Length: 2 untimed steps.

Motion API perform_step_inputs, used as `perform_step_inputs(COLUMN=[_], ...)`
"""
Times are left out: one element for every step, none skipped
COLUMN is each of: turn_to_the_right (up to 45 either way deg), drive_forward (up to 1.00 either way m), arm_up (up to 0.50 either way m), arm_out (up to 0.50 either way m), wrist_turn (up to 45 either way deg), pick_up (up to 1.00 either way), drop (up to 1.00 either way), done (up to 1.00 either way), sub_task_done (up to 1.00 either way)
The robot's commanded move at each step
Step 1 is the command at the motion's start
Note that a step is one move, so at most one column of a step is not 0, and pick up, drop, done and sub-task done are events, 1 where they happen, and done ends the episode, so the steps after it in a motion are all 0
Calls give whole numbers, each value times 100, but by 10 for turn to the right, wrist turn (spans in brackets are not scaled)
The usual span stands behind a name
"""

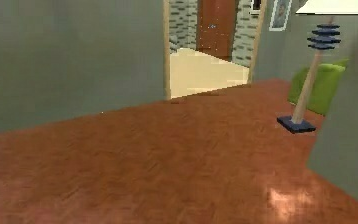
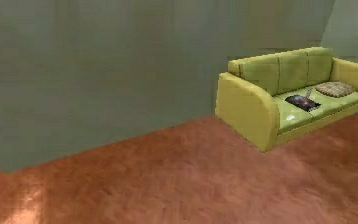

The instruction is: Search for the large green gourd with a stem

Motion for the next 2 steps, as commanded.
perform_step_inputs(turn_to_the_right=[90, 0], drive_forward=[0, 100], arm_up=[0, 0], arm_out=[0, 0], wrist_turn=[0, 0], pick_up=[0, 0], drop=[0, 0], done=[0, 0], sub_task_done=[0, 0])
